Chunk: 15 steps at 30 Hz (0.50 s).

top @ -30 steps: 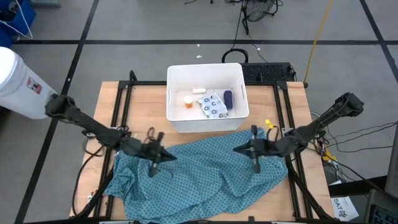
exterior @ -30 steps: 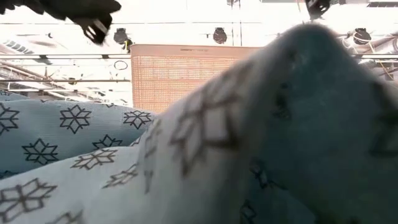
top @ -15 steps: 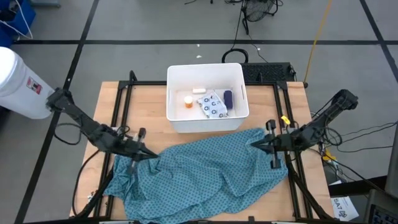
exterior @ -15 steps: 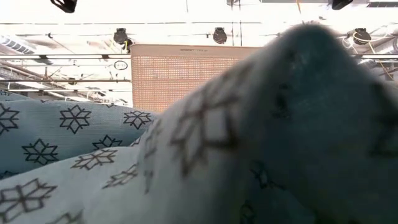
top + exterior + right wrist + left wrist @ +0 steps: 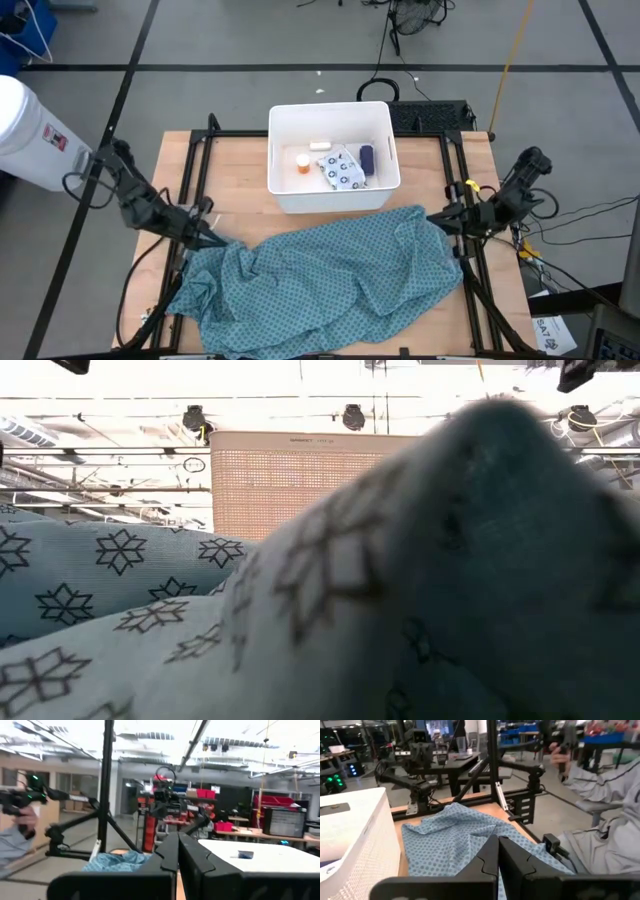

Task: Pick & place medical supplies in basket/bin
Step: Return to Home Position

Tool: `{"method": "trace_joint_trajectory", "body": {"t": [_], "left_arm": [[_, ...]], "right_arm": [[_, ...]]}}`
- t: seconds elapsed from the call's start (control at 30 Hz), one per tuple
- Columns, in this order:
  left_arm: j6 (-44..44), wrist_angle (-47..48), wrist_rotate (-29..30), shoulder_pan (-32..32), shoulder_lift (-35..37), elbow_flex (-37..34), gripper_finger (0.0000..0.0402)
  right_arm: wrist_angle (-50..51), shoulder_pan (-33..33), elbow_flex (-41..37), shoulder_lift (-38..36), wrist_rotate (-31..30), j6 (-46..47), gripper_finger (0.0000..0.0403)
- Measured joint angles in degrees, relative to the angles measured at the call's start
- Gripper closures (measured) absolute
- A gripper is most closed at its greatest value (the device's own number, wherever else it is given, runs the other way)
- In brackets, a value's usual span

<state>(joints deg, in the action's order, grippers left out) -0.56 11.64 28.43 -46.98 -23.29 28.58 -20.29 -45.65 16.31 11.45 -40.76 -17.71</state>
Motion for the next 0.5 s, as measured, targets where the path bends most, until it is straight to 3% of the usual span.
{"method": "trace_joint_trajectory", "body": {"t": [0.13,0.27,0.37,0.5], "left_arm": [[-0.2,2.9,1.5,-1.2,4.7,-1.5,0.0398],[-0.4,1.7,-3.0,-1.3,11.1,-6.4,0.0396],[-1.5,1.1,-7.1,-1.3,16.6,-10.3,0.0399],[-2.9,3.3,-7.4,-1.2,23.3,-14.3,0.0394]], "right_arm": [[2.1,-1.2,-2.9,-6.1,0.0,-0.1,0.0403],[6.0,-1.4,-5.5,-10.8,1.5,5.4,0.0403],[9.6,-1.4,-5.7,-11.2,6.8,10.3,0.0403],[16.4,-1.3,-5.8,-11.1,6.3,14.9,0.0403]]}}
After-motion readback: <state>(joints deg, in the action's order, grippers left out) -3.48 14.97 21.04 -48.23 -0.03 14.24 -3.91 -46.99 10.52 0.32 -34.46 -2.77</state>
